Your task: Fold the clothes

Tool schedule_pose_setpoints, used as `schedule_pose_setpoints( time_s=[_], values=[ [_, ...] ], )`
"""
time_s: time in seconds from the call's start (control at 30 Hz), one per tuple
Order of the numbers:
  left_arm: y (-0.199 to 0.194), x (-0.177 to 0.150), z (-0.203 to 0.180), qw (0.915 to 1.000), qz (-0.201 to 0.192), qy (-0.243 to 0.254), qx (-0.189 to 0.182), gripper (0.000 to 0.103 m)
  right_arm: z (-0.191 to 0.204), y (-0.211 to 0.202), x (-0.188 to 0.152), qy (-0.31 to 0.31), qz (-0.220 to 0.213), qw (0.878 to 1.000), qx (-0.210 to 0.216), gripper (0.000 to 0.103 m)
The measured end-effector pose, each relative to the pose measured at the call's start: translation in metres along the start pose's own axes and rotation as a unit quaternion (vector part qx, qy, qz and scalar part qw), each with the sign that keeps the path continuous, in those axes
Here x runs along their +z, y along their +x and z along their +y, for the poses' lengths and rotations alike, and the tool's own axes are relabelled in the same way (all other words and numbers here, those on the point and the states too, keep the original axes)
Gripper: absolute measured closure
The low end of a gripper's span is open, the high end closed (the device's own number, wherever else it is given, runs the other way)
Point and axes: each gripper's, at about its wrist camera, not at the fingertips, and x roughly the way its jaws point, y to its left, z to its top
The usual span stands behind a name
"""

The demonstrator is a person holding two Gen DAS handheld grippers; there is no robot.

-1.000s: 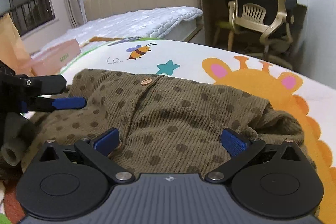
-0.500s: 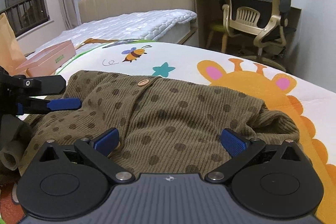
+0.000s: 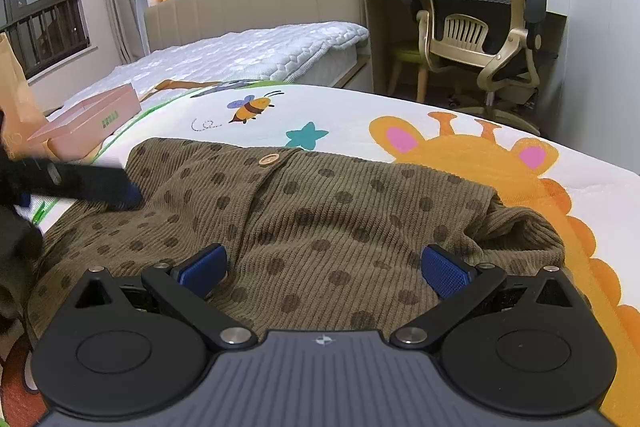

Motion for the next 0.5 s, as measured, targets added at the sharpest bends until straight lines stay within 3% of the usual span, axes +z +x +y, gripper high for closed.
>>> schedule_pose_setpoints(
  time_s=[0.13,0.27,0.4,0.5],
  values=[
    [-0.009,0.024,-0.007,0.9993,-0.031,0.020,-0.002,0.000,-0.004,-0.001,0.000,0.009,-0.002,1.000,0.008,0.000],
    [0.027,0.037,0.014,0.9987,0.036,-0.029,0.022,0.000,-0.003,-0.001,-0.001,0.008,0.002,1.000,0.011,0.000],
    [0.034,0.040,0.022,0.9976,0.039,-0.054,0.018,0.000,0.008,0.001,-0.001,-0.017,0.013,1.000,-0.010,0.000],
    [0.026,0.037,0.016,0.9979,0.045,-0.039,0.025,0.000,0.008,0.000,0.000,-0.018,0.020,1.000,-0.008,0.000]
  ],
)
